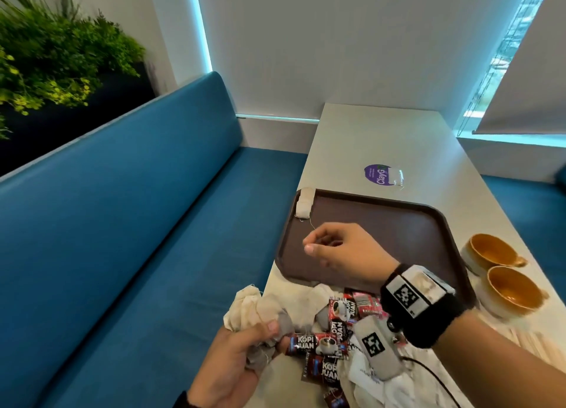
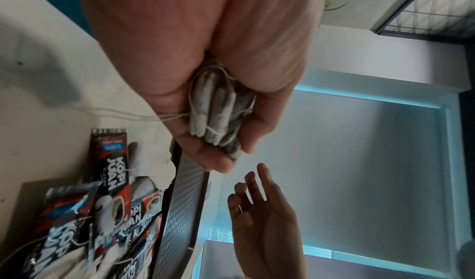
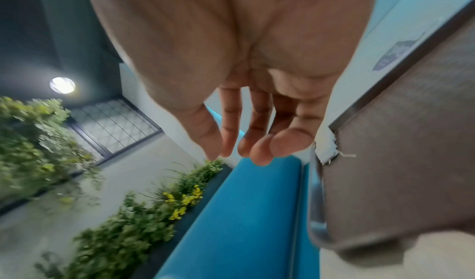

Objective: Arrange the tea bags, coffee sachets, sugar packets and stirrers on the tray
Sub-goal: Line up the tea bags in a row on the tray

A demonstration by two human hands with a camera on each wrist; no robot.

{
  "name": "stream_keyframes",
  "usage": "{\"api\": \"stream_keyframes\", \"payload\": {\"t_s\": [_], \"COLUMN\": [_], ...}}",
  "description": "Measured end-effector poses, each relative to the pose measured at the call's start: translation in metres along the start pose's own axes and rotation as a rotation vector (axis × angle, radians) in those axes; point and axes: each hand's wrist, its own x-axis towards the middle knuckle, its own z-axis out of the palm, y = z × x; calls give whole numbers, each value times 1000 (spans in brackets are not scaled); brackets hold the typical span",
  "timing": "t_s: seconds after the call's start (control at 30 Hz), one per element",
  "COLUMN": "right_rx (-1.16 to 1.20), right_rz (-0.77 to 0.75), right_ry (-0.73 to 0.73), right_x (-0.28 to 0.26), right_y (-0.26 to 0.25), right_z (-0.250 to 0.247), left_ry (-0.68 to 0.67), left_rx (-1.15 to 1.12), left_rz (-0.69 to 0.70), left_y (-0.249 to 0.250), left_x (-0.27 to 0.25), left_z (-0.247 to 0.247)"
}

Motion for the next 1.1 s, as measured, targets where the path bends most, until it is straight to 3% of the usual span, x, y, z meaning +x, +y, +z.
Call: {"api": "stream_keyframes", "payload": {"t_s": [0.23, 0.37, 0.7, 0.9, 1.1], "right_rx": [277, 449, 371, 402, 410], "right_rz": [89, 39, -54, -65, -99], "right_ry": [-52, -20, 133, 86, 154], "right_x": [-101, -130, -146, -151, -152], "right_y": [1, 7, 8, 6, 5], "right_z": [37, 47, 31, 26, 23], "left_ry": [-98, -84, 42, 24, 33], "left_rx": [167, 242, 212, 254, 292], "left_rz": [29, 70, -34, 56, 104], "left_y": [5, 0, -22, -28, -29], "left_x": [-31, -41, -48, -47, -47], "left_z": [26, 33, 34, 38, 41]}}
